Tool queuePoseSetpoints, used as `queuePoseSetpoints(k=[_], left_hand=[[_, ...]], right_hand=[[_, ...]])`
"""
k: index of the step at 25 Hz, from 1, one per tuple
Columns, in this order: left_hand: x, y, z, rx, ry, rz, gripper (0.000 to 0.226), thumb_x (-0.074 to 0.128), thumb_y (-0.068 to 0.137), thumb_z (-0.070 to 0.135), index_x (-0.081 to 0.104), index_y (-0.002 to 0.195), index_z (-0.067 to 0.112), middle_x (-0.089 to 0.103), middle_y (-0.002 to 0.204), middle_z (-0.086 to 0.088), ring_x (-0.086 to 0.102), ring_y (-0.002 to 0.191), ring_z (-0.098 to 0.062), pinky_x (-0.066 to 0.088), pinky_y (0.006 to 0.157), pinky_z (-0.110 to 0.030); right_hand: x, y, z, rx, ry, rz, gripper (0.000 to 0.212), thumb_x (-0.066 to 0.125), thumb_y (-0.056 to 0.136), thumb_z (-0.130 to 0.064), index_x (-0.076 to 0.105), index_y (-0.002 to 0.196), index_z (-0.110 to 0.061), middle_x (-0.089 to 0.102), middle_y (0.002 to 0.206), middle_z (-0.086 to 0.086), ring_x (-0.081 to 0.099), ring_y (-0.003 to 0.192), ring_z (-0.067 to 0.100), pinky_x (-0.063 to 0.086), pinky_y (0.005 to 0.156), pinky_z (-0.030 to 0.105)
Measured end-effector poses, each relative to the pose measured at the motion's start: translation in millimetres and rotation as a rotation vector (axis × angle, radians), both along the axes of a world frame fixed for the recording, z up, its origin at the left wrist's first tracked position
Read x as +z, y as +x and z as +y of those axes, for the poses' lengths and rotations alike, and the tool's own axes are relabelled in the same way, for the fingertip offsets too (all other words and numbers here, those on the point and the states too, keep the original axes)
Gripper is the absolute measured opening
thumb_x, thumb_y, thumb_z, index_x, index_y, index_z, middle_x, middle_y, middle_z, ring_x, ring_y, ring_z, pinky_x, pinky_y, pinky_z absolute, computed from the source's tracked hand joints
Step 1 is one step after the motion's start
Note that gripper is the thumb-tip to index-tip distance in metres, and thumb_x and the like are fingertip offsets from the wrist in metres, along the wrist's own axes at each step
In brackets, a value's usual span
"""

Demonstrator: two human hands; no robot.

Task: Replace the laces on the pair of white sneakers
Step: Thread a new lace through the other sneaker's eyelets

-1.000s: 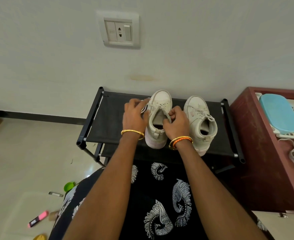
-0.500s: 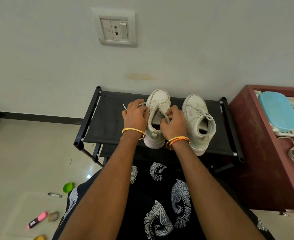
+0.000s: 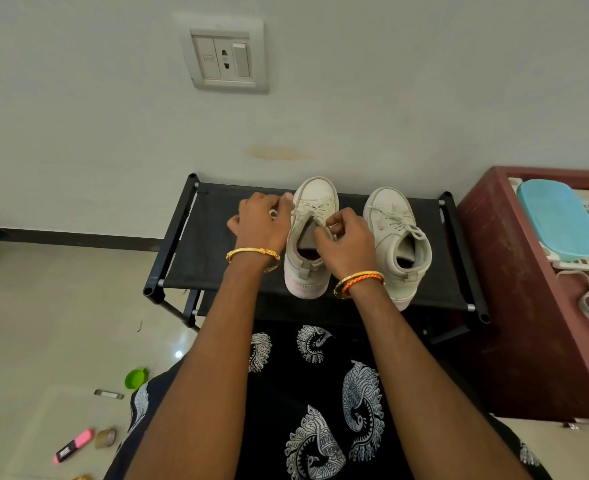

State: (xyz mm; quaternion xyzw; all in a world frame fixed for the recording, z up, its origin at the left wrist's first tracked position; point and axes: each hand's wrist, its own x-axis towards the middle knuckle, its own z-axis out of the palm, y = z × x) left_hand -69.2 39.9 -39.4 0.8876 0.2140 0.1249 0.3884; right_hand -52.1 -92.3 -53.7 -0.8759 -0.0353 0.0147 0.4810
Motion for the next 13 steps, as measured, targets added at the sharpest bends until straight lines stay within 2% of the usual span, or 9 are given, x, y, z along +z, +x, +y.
queuePoseSetpoints(k=[2,3,5,6,9,11,13], left_hand=[[20.1,-7.4,-6.8,0.011,-0.351,-0.115,0.035,0.043,0.098,0.034,0.072,0.085,0.019,0.07,0.089,0.002,0.063,0.091,-0.012,0.04,0.091,-0.029],[28.7,-10.9,-8.7,-0.012,-0.514,-0.154,0.035,0.042,0.099,0.029,0.072,0.089,0.013,0.071,0.087,-0.002,0.065,0.088,-0.01,0.045,0.086,-0.021],[42.3,-16.0,-7.2,-0.094,-0.734,-0.185,0.036,0.036,0.101,0.019,0.068,0.1,0.001,0.071,0.091,-0.008,0.066,0.087,-0.005,0.044,0.072,-0.004],[46.6,-17.0,-5.1,-0.137,-0.802,-0.186,0.037,0.034,0.101,0.017,0.066,0.106,-0.001,0.071,0.095,-0.01,0.066,0.089,-0.004,0.043,0.07,-0.001],[53.1,-15.2,-4.9,-0.193,-0.891,-0.207,0.031,0.036,0.097,0.005,0.063,0.112,0.001,0.071,0.1,-0.01,0.068,0.092,-0.007,0.048,0.07,-0.008],[52.1,-15.4,-7.6,-0.123,-0.87,-0.243,0.031,0.04,0.093,-0.006,0.062,0.113,0.0,0.07,0.1,-0.007,0.067,0.088,-0.001,0.049,0.069,-0.009],[43.5,-15.1,-6.0,-0.005,-0.77,-0.286,0.031,0.047,0.089,-0.01,0.063,0.113,0.001,0.069,0.101,-0.006,0.066,0.084,0.005,0.048,0.072,-0.007]], right_hand=[[8.8,-3.0,1.7,-0.026,0.091,-0.049,0.012,0.064,0.081,-0.02,0.059,0.089,-0.014,0.059,0.091,0.003,0.052,0.078,0.013,0.041,0.064,0.018],[13.8,-5.1,2.9,-0.014,0.147,-0.06,0.009,0.064,0.081,-0.017,0.061,0.089,-0.014,0.061,0.09,0.001,0.055,0.081,0.012,0.042,0.065,0.015],[25.5,-10.8,6.9,0.08,0.273,0.015,0.013,0.064,0.083,-0.011,0.063,0.095,-0.016,0.065,0.093,-0.002,0.06,0.089,0.01,0.047,0.076,0.014],[31.1,-13.7,9.6,0.14,0.351,0.096,0.018,0.065,0.083,-0.01,0.062,0.099,-0.017,0.067,0.097,-0.002,0.062,0.095,0.01,0.049,0.083,0.018],[46.3,-17.0,14.8,0.203,0.59,0.292,0.02,0.066,0.084,-0.007,0.063,0.101,-0.019,0.07,0.093,-0.001,0.066,0.097,0.013,0.051,0.091,0.031],[54.0,-14.6,11.4,0.191,0.668,0.322,0.015,0.064,0.086,-0.005,0.066,0.092,-0.018,0.071,0.081,0.0,0.069,0.082,0.013,0.055,0.083,0.033],[58.1,-9.3,1.1,0.181,0.714,0.334,0.015,0.06,0.087,0.001,0.067,0.088,-0.012,0.07,0.074,0.003,0.068,0.065,0.01,0.058,0.07,0.028]])
